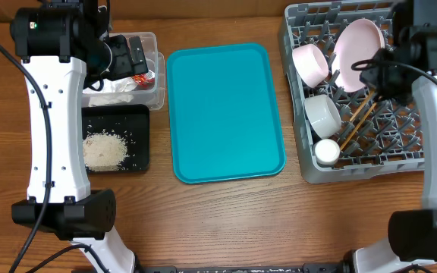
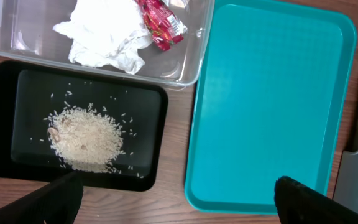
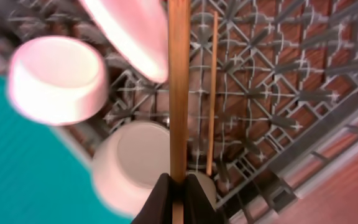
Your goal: Sort waste into correct bins and load items into the dishwasher
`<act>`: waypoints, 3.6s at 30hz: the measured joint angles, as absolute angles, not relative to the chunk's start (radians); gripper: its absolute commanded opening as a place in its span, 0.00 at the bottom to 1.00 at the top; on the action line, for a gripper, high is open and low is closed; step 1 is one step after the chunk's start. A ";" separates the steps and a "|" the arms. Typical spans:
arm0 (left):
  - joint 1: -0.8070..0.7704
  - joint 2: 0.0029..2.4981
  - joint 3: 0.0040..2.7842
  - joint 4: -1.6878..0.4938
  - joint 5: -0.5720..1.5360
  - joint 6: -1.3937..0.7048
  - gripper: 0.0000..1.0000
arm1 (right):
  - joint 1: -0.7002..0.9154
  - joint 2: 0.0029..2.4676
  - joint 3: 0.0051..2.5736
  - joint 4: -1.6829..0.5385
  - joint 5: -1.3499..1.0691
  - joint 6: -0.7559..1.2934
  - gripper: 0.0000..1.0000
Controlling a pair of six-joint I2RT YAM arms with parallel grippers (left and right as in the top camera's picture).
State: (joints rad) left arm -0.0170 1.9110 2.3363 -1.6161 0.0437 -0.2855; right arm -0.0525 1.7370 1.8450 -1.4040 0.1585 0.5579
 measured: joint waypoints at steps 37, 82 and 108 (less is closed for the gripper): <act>-0.017 1.911 2.336 -1.616 0.043 -0.286 1.00 | -0.161 1.748 1.507 -1.200 0.054 0.442 0.35; -0.017 1.911 2.336 -1.616 0.042 -0.286 1.00 | -0.097 0.805 1.301 -0.986 -0.026 0.261 1.00; -0.017 1.911 2.336 -1.616 0.040 -0.286 1.00 | 0.009 0.047 0.019 -0.049 -0.017 0.262 1.00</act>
State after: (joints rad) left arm -0.0170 1.9110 2.3363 -1.6161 0.0402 -0.2855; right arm 0.0086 0.0467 0.0193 -0.0486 -0.0174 0.2615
